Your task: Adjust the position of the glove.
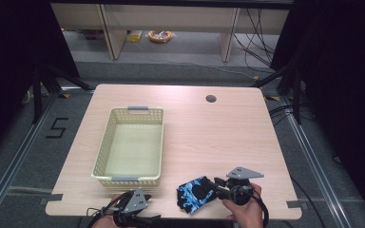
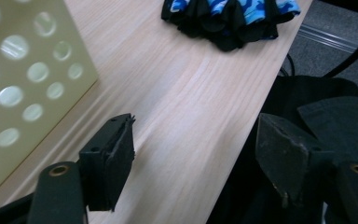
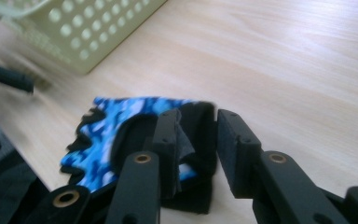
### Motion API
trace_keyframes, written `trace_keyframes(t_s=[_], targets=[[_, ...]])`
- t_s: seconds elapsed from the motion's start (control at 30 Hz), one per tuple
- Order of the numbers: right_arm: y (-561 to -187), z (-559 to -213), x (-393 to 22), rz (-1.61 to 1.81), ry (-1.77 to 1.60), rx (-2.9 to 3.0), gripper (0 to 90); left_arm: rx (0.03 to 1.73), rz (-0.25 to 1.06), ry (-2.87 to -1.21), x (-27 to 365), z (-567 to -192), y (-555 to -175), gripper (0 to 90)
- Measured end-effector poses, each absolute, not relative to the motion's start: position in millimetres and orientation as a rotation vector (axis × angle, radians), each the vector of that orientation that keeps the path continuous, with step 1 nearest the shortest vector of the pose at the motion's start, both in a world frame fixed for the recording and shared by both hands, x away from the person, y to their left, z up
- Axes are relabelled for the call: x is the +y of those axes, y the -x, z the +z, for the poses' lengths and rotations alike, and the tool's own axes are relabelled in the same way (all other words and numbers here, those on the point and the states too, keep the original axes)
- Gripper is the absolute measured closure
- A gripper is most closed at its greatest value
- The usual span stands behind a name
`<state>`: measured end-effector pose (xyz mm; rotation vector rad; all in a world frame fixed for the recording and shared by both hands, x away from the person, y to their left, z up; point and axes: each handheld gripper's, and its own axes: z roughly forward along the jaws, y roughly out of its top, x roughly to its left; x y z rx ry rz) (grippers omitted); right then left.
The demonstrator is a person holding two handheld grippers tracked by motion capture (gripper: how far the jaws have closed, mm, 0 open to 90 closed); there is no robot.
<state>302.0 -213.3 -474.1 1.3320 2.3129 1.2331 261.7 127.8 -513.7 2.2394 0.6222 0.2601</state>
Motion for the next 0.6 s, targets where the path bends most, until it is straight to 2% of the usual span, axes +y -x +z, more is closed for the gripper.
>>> trace_keyframes(t_s=[0.3, 0.6], targets=[[-335.6, -480.8, -231.9, 1.251, -1.460, 2.369, 70.1, 0.586, 0.263, -2.236, 107.4, -512.1, -269.4, 31.7], [-335.3, -492.2, -225.7, 1.233, -1.494, 2.454, 69.5, 0.500, 0.278, -2.281, 66.6, -513.7, -276.5, 37.3]])
